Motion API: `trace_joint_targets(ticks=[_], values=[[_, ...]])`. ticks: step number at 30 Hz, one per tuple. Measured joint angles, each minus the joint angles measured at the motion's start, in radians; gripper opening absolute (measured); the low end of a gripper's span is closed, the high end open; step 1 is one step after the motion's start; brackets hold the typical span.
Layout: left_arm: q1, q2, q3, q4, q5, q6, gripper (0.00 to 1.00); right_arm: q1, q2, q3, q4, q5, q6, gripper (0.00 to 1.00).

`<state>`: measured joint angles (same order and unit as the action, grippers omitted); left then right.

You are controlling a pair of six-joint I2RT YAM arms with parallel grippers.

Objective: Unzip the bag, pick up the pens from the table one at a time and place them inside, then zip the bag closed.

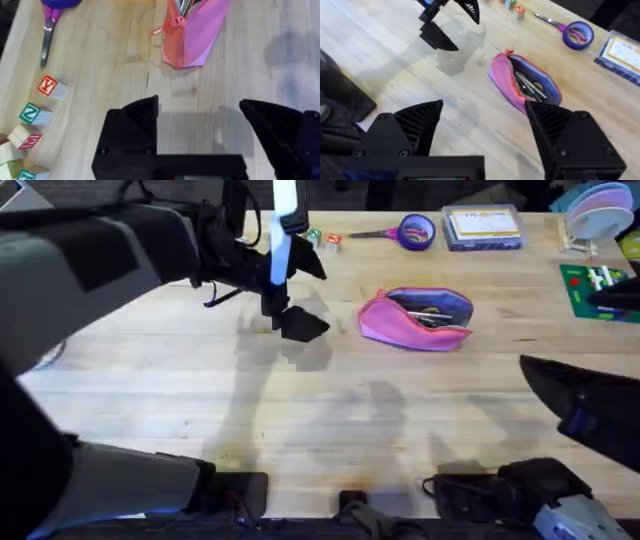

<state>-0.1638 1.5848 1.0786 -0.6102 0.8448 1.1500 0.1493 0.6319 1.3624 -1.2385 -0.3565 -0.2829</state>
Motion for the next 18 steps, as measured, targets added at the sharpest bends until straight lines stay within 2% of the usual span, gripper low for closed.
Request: trace_joint_targets(ticks=[11,18], values=[[0.000,0.043,0.000,0.021,0.015,0.003,0.992,0.000,0.024,0.000,0.025,-0.011,0.040,0.998],[0.000,0.043,0.000,0.021,0.021,0.003,0.993,0.000,0.198,0.000,0.037,-0.011,0.098,0.998]])
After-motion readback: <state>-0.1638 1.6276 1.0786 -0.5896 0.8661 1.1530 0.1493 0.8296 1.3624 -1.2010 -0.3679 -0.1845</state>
